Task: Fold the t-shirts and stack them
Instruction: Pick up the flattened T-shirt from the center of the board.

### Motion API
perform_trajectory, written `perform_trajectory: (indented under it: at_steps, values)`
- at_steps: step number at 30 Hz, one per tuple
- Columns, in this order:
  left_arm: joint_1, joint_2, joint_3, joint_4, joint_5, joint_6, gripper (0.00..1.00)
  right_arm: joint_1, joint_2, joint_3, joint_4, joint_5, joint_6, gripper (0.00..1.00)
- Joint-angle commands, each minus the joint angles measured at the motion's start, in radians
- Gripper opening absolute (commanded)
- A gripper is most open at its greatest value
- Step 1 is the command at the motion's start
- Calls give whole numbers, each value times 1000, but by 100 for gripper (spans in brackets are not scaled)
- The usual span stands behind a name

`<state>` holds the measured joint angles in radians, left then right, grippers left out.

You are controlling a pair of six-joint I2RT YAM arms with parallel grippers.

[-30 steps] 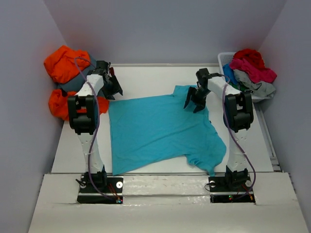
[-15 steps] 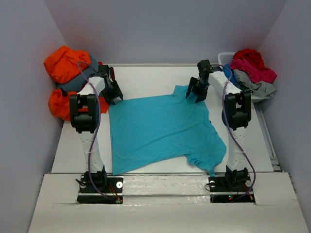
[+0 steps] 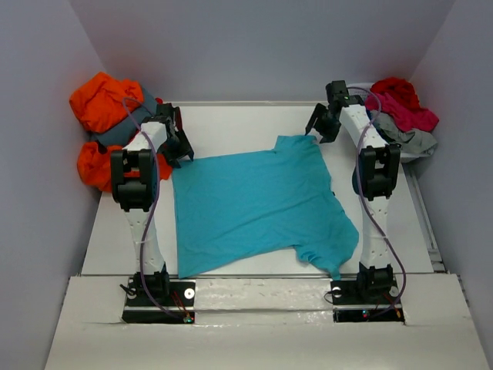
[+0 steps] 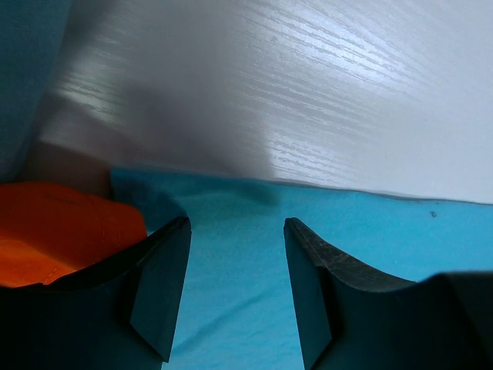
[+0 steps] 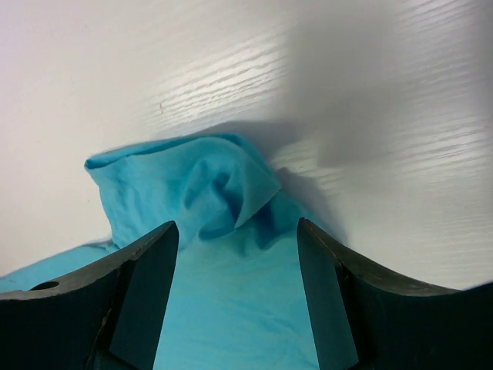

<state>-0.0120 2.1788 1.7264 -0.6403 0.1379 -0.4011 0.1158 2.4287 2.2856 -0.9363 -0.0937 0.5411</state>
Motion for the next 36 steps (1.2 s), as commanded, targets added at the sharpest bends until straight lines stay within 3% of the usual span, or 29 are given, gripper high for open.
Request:
perform_trajectory:
  at_steps: [1, 18, 24, 33, 36]
  values:
    - [-2, -40, -10, -30, -18, 5, 63, -21, 0, 58, 25, 41, 17, 69]
    - [-2, -45, -16, -39, -21, 15, 63, -30, 73, 72, 45, -23, 10, 64]
    - [-2, -45, -16, -42, -26, 18, 63, -30, 89, 98, 59, -38, 3, 45]
    - [-2, -39, -13, -47, -27, 16, 63, -30, 90, 91, 62, -43, -12, 27]
    - [-2, -43, -11, -58, -46, 19, 63, -30, 89, 89, 60, -38, -16, 15]
